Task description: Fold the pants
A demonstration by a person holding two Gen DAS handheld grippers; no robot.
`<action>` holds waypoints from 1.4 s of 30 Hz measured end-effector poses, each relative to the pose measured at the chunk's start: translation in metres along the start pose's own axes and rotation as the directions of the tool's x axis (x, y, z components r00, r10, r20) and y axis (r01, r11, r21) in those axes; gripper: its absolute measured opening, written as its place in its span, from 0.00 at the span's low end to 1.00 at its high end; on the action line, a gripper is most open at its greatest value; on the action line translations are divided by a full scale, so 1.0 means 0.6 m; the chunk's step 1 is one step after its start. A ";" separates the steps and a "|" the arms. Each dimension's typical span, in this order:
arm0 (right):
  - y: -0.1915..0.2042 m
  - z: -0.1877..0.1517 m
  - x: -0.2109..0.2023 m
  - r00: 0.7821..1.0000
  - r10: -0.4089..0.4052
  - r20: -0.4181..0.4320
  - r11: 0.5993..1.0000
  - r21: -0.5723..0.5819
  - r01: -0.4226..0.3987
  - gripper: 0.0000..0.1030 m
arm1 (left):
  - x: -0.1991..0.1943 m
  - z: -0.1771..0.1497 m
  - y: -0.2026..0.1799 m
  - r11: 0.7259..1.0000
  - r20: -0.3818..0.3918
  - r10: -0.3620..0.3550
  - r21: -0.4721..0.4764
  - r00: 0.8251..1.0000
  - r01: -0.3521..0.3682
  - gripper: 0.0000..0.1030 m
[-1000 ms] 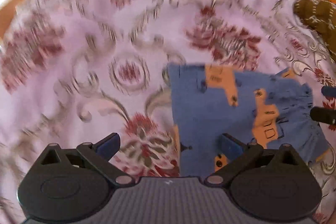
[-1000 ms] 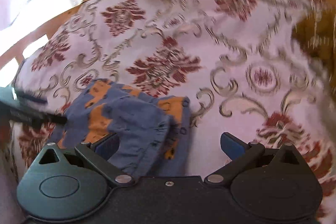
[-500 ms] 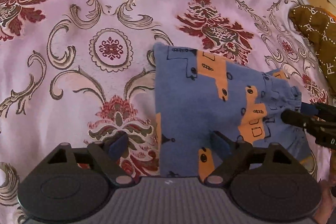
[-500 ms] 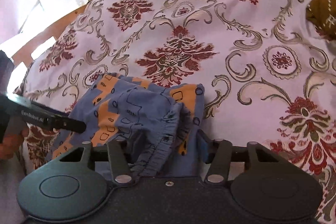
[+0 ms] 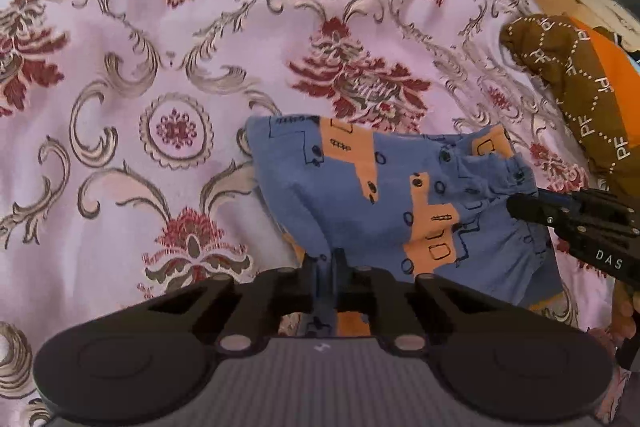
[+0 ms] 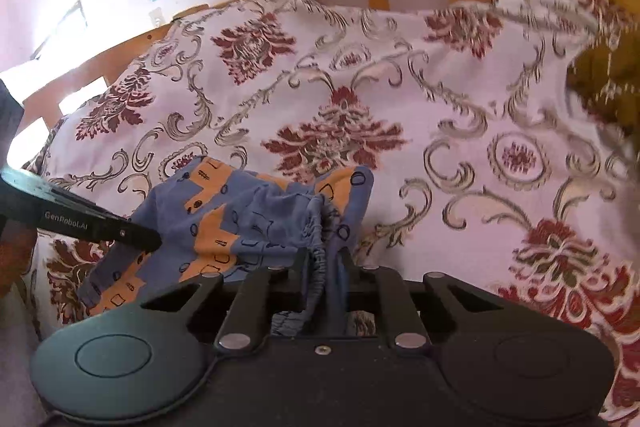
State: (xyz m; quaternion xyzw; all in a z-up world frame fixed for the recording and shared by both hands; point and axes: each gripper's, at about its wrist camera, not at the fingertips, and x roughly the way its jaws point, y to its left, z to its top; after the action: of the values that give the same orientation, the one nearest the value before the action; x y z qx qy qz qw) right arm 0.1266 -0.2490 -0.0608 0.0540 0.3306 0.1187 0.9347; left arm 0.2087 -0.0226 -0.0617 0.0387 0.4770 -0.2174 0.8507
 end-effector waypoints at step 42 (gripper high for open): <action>-0.039 0.123 -0.020 0.953 -0.185 0.241 0.983 0.040 0.181 0.99 | -0.019 0.092 -0.014 0.991 0.313 0.124 -0.086 0.942 -0.102 1.00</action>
State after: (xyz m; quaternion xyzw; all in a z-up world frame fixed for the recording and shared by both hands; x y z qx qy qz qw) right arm 0.1682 -0.2762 -0.0005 0.0455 0.2178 0.0214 0.9747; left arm 0.2439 -0.0415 -0.0214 0.0013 0.3381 -0.1550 0.9283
